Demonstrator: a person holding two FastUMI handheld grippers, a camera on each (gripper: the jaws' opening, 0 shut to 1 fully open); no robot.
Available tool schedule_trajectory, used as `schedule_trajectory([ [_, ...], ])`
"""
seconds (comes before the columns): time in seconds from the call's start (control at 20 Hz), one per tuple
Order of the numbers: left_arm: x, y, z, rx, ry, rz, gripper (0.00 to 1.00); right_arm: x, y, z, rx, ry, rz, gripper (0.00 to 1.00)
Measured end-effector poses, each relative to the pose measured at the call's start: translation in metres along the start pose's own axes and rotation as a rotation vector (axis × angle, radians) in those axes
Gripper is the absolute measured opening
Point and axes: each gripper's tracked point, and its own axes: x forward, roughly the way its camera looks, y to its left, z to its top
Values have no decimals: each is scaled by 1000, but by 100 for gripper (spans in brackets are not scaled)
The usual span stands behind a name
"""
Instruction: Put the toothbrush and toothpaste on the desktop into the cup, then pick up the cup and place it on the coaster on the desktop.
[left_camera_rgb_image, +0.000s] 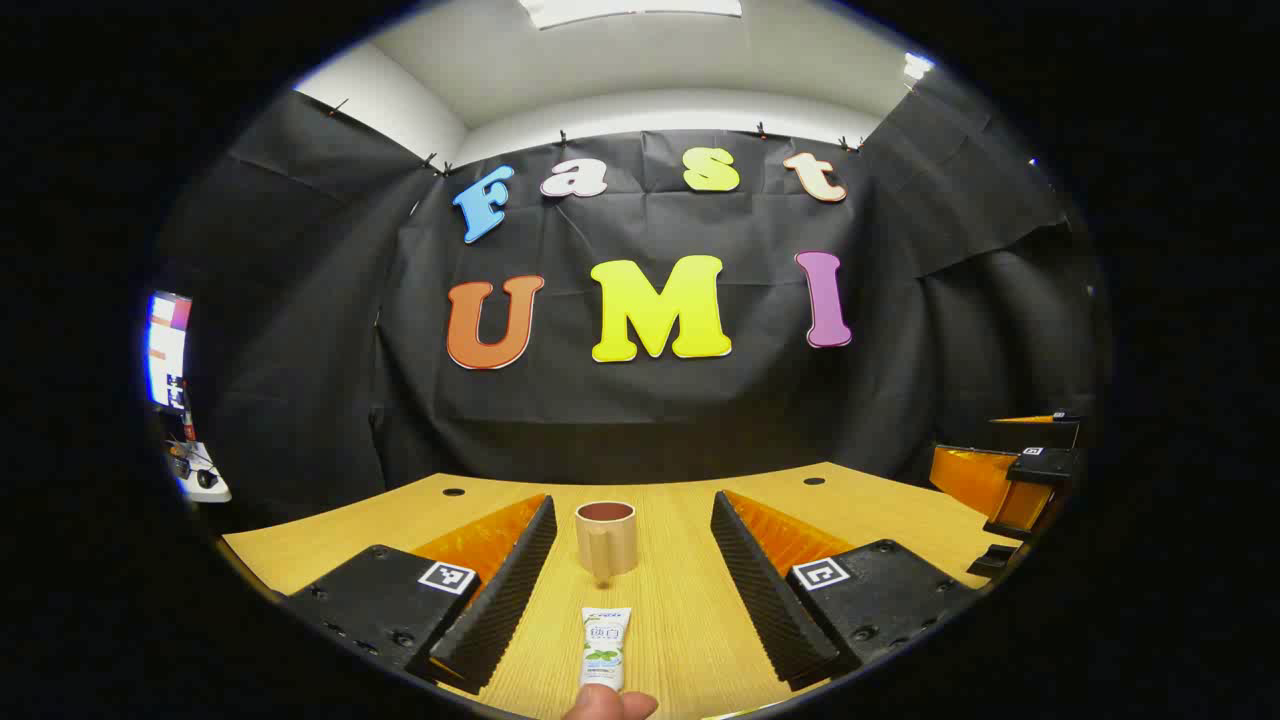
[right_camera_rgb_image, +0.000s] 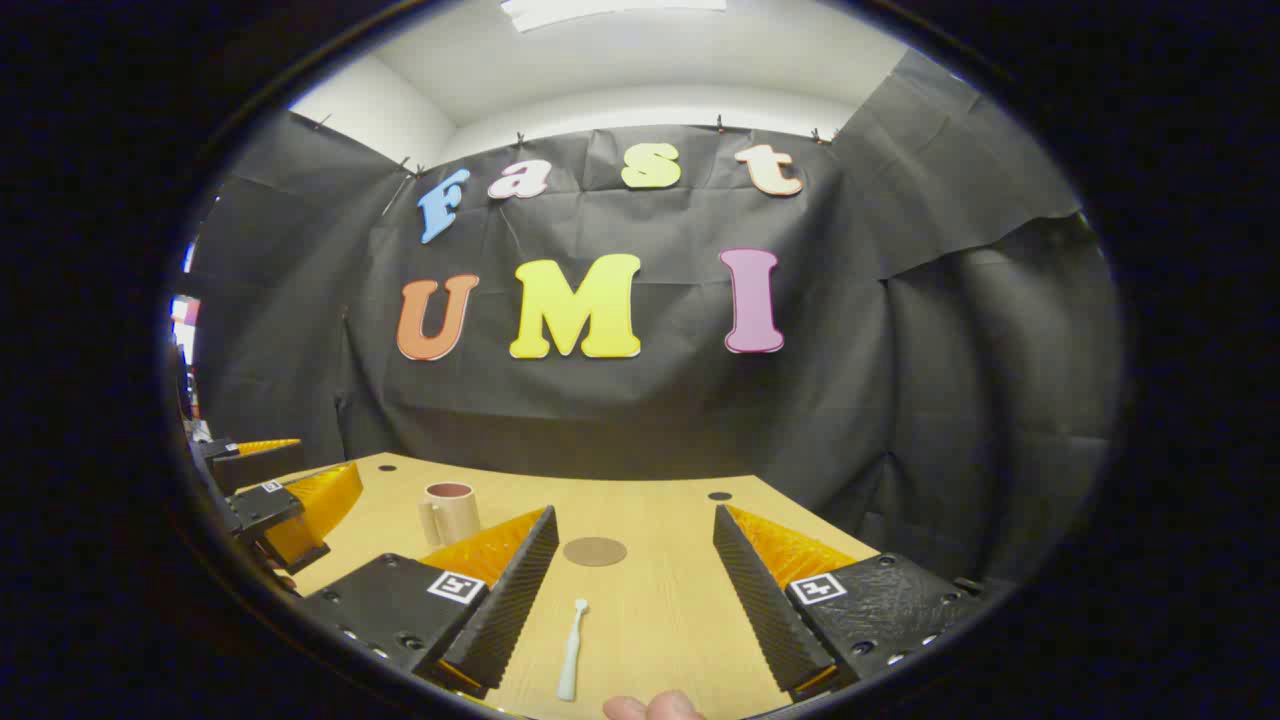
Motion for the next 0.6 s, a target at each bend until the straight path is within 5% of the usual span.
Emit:
schedule_trajectory([
  [0.6,6,1,-8,-4,33,8,99,9,-3,-3,-4,-9,-6,95],
])
